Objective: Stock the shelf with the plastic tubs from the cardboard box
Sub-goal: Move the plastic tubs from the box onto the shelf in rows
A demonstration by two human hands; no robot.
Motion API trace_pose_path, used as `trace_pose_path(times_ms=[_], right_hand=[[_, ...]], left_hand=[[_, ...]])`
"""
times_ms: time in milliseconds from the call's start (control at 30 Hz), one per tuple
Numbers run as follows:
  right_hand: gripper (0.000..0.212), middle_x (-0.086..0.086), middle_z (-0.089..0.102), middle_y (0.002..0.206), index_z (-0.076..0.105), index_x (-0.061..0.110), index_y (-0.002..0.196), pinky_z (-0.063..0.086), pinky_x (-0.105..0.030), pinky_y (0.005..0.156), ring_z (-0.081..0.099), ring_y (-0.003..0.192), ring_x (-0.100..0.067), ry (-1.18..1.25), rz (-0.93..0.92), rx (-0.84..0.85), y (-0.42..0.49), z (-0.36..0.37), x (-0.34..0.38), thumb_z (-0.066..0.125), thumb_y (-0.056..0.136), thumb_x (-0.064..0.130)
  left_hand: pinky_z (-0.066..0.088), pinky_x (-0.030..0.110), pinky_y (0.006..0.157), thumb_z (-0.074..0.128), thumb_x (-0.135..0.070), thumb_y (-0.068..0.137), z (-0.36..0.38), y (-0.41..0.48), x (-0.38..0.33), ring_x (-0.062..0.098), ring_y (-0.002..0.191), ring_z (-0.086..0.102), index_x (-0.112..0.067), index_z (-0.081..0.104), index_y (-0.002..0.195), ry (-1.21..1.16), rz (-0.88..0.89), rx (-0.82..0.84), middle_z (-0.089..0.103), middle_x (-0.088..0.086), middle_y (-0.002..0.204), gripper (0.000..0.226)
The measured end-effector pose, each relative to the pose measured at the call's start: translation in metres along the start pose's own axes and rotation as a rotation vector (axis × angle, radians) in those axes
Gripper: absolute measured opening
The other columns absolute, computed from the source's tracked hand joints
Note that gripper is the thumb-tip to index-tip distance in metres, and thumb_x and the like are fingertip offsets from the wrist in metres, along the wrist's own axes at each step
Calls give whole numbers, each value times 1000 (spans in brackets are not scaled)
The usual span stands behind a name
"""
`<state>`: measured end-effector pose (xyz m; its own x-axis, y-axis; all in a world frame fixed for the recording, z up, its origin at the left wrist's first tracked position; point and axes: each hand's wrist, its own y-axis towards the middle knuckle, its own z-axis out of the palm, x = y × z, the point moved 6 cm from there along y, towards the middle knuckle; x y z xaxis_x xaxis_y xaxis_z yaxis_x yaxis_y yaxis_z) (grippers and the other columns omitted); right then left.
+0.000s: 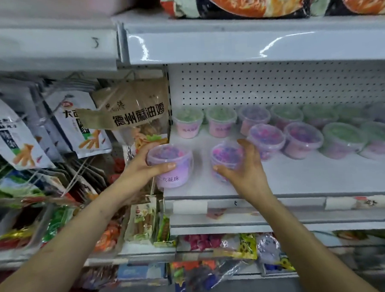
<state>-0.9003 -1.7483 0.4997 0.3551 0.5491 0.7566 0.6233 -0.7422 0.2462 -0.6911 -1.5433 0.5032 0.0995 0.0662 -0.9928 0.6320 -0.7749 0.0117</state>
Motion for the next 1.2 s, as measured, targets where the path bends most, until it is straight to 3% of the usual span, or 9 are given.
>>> trace_pose_path(times_ms=[267,400,567,767,933,1200], right_hand=[[104,0,35,154,33,23,153,42,-38,108,40,141,-21,-54,-14,10,7,1,-10,89,72,56],[108,0,30,158,28,22,157,36,-33,108,31,145,-18,-83,-44,82,13,2,-14,89,74,55],[114,-3,25,161,23,23,161,34,-44,117,28,148,-25,-136,-77,132,17,-8,-17,88,74,55],[105,-10,42,149,44,14,150,34,-46,116,34,139,-33,-359,-167,56,18,-20,-16,72,70,76],[94,-8,45,145,48,13,146,33,-43,114,35,137,-32,-352,-154,82,26,-20,-18,82,74,63],[84,-11,49,148,48,10,147,36,-44,112,37,136,-33,-357,-204,93,44,-25,-11,82,83,50]], left_hand=[[50,29,102,94,-46,61,0,18,12,9,122,63,-29,56,139,14,-14,19,67,-9,130,88],[49,31,104,95,-48,60,4,20,13,9,124,62,-30,55,141,22,-18,23,66,-11,131,92],[50,26,97,95,-52,57,14,23,11,7,124,61,-31,55,141,0,-14,22,65,-13,130,95],[48,32,106,95,-48,59,21,25,12,7,124,61,-32,57,139,-19,-12,14,64,-12,131,90],[50,30,105,94,-47,60,28,26,9,4,123,61,-33,57,138,-14,11,14,61,-10,135,88],[49,38,109,97,-57,54,31,31,3,10,124,61,-33,61,132,-5,37,17,62,-7,133,89]])
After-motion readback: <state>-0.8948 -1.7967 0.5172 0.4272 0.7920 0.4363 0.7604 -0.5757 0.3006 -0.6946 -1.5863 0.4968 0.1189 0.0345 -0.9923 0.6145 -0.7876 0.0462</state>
